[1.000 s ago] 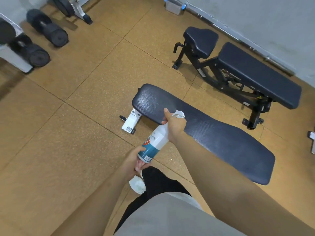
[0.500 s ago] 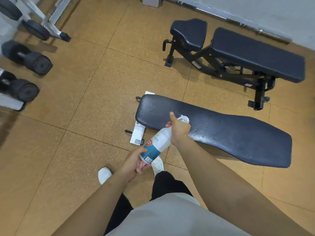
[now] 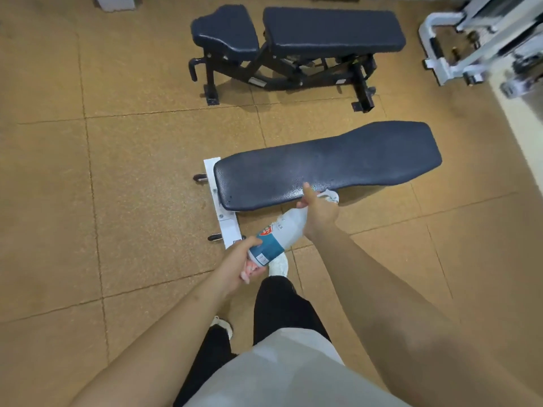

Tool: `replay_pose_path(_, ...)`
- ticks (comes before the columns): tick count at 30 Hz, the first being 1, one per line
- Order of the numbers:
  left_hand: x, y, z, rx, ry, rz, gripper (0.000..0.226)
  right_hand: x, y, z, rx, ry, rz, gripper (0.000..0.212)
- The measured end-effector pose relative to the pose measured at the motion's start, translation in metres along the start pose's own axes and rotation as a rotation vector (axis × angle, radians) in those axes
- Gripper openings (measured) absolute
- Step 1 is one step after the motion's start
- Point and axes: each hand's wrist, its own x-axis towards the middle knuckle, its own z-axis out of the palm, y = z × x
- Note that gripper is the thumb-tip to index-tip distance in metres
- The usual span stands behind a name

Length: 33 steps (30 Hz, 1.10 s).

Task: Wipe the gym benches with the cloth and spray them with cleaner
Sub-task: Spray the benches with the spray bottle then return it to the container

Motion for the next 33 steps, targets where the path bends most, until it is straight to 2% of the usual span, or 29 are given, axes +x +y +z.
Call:
replay_pose_path(3, -0.018, 0.007, -0.018, 0.021, -0.025, -0.030, 0.036, -0.027, 0.013, 0.002, 0.068, 0.030, -0.034, 0.045)
replay_pose_path(9, -0.023, 0.037, -0.049, 0.162, -0.049, -0.023, 0.054, -0.046, 0.019, 0.022, 0.167, 0.201, 0.029, 0.031)
replay_pose_path(14, -0.019, 0.085, -0.077, 0.242, -0.030, -0.047, 0.049, -0.049, 0.021, 0.068, 0.232, 0.132, 0.044, 0.030)
replay_pose_path(18, -0.009, 0.137, -0.096, 0.334, -0.006, 0.040, 0.031, -0.039, 0.019, 0.110, 0.346, 0.198, 0.135, 0.025)
replay_pose_path(24, 0.013, 0.192, -0.110, 0.417, 0.085, 0.055, 0.035, -0.023, 0.005, 0.154, 0.429, 0.236, 0.188, 0.030)
replay_pose_path(30, 0.022, 0.226, -0.109, 0.450, 0.013, -0.018, 0.039, -0.022, -0.013, 0.169, 0.551, 0.197, 0.164, 0.022)
replay_pose_path(33, 0.028, 0.245, -0.110, 0.488, -0.065, -0.035, 0.046, -0.019, -0.023, 0.176, 0.557, 0.266, 0.156, 0.025)
